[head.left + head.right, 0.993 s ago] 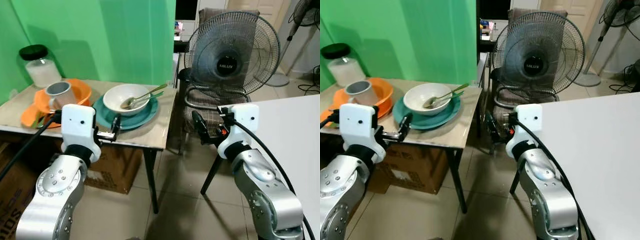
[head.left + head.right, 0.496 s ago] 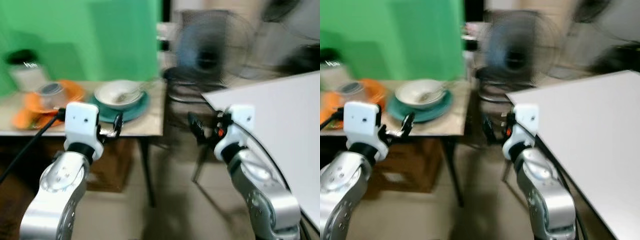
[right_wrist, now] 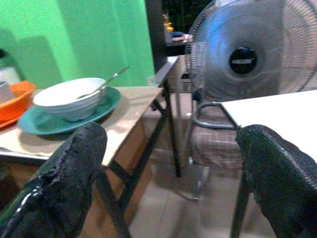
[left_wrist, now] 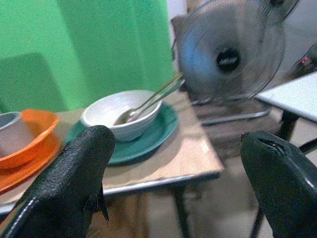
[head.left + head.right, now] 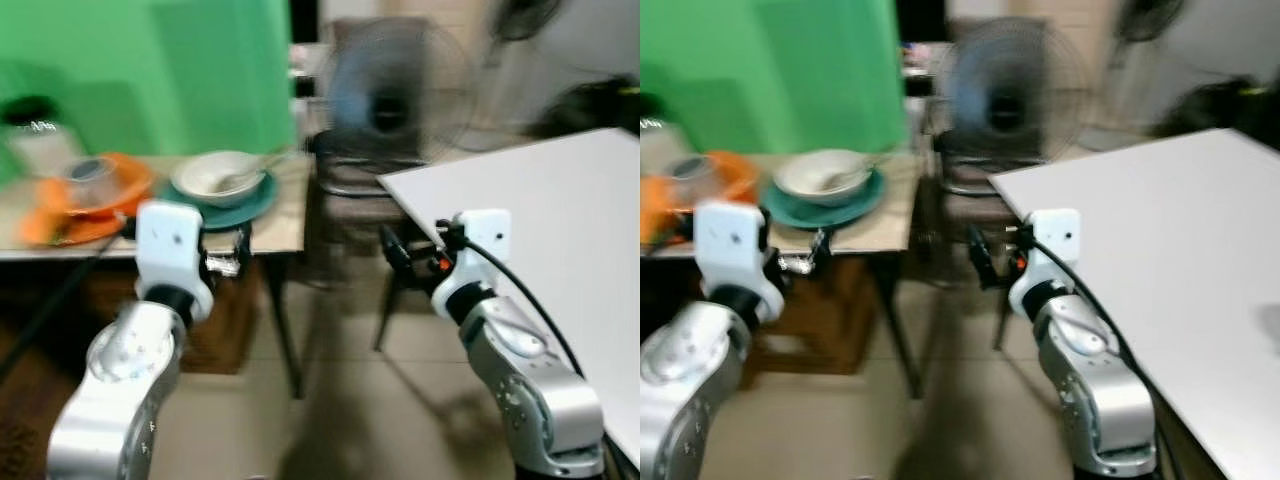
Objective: Setting the table
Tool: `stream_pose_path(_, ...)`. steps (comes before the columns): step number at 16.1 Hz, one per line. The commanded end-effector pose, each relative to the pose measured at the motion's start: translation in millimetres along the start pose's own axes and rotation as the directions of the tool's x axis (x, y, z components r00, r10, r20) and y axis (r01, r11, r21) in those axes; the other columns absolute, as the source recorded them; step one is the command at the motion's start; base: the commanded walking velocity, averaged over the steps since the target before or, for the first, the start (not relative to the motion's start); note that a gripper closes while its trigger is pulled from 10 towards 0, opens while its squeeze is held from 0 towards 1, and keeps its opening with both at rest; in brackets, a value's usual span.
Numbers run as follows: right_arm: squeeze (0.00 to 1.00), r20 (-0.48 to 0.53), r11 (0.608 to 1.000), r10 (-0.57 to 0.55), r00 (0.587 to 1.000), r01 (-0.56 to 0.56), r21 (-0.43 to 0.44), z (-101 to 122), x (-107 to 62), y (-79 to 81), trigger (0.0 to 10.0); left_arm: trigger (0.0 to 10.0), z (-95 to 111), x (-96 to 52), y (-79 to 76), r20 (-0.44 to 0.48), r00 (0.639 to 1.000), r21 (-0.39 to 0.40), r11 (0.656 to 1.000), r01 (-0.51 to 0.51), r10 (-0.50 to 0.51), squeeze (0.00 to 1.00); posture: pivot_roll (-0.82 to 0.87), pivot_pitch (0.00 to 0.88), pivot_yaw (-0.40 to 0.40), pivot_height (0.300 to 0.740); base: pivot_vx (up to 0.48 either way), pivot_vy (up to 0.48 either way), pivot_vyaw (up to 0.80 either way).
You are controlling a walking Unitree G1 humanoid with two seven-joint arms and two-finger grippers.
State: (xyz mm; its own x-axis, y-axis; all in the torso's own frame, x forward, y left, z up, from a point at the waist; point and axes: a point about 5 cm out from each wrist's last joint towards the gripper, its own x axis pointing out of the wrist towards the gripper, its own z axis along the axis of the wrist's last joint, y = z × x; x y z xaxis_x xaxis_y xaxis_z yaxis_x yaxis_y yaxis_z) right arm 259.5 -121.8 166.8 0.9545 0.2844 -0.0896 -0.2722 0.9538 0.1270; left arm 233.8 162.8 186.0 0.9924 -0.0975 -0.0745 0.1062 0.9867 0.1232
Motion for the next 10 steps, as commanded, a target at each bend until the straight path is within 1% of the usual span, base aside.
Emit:
stream_pose_path(1,0.00,-0.001,1.000,0.016,1.000,-0.016,0.003,1.2,1.6,3.5,10.0,10.0,5.3,1.6,2.4,0.020,1.000,0.013,1.000,-0.006,0.006,0.00,-0.03,0.000,0.037,0.740,0.270,0.000,0.00)
stream_pose_path(6,0.00,-0.012,0.999,0.045,0.999,-0.045,-0.017,-0.4,3.6,6.7,10.0,10.0,4.1,-1.1,3.1,0.020,1.000,0.006,1.000,-0.012,0.011,0.00,-0.02,0.000,0.027,0.740,0.272,0.000,0.00)
stream_pose_path(9,0.00,-0.011,0.998,0.035,0.999,-0.036,-0.048,0.2,5.6,6.2,10.0,10.0,3.9,-1.1,3.5,0.022,1.000,0.004,1.000,-0.014,0.014,0.00,-0.02,0.000,0.023,0.740,0.288,0.000,0.00)
stream_pose_path(10,0.00,-0.007,0.998,0.020,1.000,-0.020,-0.065,1.0,7.5,5.5,10.0,10.0,4.0,-1.3,4.6,0.023,1.000,0.004,1.000,-0.016,0.015,0.00,-0.02,0.000,0.023,0.740,0.311,0.000,0.80)
